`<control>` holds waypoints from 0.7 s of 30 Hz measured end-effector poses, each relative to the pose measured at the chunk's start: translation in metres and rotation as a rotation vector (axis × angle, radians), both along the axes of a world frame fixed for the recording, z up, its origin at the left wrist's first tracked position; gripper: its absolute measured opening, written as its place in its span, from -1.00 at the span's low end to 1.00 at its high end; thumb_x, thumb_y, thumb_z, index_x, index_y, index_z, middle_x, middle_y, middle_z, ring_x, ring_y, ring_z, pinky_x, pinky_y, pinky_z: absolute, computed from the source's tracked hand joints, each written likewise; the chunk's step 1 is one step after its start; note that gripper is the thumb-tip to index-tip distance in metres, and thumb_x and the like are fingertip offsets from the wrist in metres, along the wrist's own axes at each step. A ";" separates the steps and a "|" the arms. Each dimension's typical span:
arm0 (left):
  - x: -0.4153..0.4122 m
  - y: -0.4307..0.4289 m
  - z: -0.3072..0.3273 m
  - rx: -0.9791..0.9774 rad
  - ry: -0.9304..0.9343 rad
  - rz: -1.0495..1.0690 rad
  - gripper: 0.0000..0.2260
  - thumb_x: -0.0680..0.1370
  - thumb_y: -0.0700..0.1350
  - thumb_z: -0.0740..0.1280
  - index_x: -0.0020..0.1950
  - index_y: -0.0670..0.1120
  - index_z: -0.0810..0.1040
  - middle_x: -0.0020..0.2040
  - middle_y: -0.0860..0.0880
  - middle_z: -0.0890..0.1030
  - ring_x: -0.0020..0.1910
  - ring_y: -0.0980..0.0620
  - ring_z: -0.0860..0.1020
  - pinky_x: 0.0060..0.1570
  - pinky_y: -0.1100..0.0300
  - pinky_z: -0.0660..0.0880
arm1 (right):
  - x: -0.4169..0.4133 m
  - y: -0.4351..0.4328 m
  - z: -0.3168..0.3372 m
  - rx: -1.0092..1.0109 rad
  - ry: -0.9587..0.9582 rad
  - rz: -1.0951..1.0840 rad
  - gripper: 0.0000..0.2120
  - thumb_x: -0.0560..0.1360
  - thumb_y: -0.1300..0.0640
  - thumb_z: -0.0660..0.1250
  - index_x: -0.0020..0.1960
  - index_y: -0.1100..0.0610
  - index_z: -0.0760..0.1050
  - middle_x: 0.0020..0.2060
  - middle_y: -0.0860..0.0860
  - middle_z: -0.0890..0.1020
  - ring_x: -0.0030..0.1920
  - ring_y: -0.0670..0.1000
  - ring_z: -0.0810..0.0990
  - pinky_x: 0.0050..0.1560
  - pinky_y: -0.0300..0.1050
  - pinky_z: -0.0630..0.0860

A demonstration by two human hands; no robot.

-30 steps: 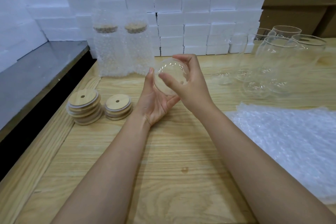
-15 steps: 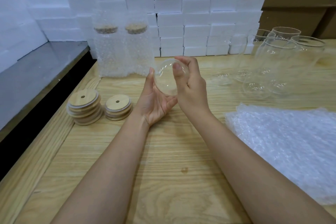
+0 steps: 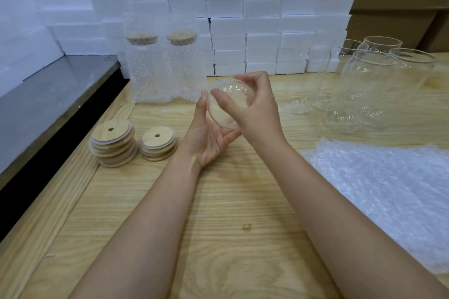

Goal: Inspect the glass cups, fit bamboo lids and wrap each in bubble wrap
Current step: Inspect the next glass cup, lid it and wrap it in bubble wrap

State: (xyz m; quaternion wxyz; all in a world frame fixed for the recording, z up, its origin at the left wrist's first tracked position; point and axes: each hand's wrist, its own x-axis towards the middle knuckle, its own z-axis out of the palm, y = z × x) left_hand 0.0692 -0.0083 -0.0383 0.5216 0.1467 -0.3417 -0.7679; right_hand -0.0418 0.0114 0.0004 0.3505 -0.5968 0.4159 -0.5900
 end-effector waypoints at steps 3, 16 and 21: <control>0.000 -0.001 0.001 0.044 0.074 0.049 -0.42 0.56 0.24 0.16 0.42 -0.13 0.32 0.21 -0.19 0.60 0.16 -0.10 0.61 -0.08 0.13 0.62 | -0.006 0.000 0.004 -0.028 0.150 0.106 -0.41 0.28 0.03 0.60 0.17 -0.06 0.33 0.16 -0.15 0.50 0.23 -0.10 0.49 0.29 -0.06 0.43; -0.002 -0.001 0.005 0.151 0.032 0.090 -0.32 0.48 0.36 0.13 0.40 -0.09 0.40 0.26 -0.16 0.54 0.07 -0.14 0.53 -0.13 0.23 0.60 | -0.032 -0.008 0.006 -0.051 0.303 0.284 -0.21 0.24 0.08 0.62 0.36 -0.16 0.33 0.22 -0.34 0.44 0.28 -0.19 0.44 0.12 -0.41 0.44; -0.003 -0.001 0.007 0.175 -0.155 0.129 -0.25 0.44 0.42 0.17 0.49 -0.02 0.29 0.30 -0.23 0.46 -0.09 -0.12 0.50 -0.40 0.18 0.59 | -0.027 -0.005 0.014 0.042 0.211 0.184 -0.63 0.39 -0.12 0.47 0.11 -0.10 0.43 0.12 -0.24 0.50 0.17 -0.19 0.49 0.01 -0.33 0.43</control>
